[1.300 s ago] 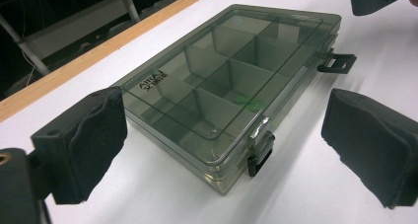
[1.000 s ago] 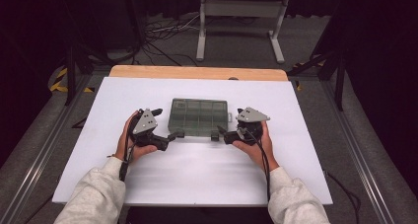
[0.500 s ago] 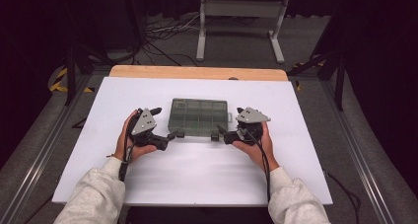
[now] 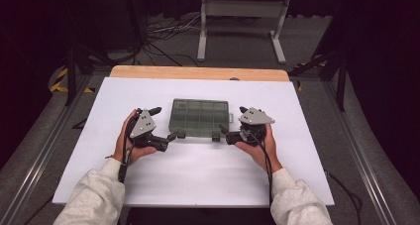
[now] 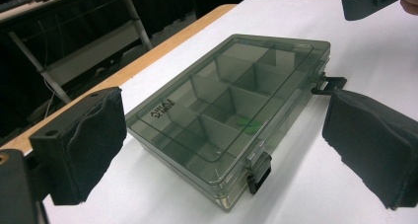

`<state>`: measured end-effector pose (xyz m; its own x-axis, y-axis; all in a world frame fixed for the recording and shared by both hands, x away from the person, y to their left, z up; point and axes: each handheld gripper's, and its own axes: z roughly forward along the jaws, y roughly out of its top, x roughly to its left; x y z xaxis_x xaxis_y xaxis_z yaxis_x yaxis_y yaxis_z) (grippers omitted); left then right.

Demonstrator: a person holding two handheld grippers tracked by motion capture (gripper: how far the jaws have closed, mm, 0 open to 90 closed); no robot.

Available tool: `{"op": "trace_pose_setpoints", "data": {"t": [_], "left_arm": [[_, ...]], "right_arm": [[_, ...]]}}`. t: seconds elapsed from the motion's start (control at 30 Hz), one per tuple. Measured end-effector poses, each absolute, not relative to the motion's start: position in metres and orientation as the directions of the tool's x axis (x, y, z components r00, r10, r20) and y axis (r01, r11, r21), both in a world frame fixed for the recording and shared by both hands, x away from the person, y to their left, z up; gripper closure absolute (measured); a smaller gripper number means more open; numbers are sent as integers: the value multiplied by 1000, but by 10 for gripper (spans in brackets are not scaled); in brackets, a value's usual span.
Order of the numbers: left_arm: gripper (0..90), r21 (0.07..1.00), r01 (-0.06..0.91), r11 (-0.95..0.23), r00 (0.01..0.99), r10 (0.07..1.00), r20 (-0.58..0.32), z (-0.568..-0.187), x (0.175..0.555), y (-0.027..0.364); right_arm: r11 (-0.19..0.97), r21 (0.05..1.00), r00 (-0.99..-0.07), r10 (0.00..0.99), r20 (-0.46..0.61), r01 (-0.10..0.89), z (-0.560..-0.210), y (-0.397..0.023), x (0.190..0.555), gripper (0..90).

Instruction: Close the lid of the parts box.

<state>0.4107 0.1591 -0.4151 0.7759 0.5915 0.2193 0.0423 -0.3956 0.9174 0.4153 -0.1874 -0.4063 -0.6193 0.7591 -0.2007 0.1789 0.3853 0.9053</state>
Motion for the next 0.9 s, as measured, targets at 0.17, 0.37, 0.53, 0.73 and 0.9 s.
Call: {"op": "trace_pose_setpoints", "data": {"t": [0.17,0.37,0.53,0.73,0.9], "left_arm": [[39,918,35,-395,775,591,225,-414,409,159],[40,918,25,-397,773,589,234,-412,407,161],[40,912,18,-410,771,586,248,-411,406,161],[39,914,17,-406,777,581,244,-410,404,161],[40,913,13,-408,777,579,247,-408,401,165]], "right_arm": [[387,906,-621,756,-205,172,-405,-187,414,69],[390,906,-621,755,-212,164,-403,-188,410,70],[390,907,-620,755,-215,160,-401,-190,408,70],[393,905,-616,757,-219,162,-401,-192,406,70],[405,901,-610,756,-237,153,-400,-194,401,70]]}}
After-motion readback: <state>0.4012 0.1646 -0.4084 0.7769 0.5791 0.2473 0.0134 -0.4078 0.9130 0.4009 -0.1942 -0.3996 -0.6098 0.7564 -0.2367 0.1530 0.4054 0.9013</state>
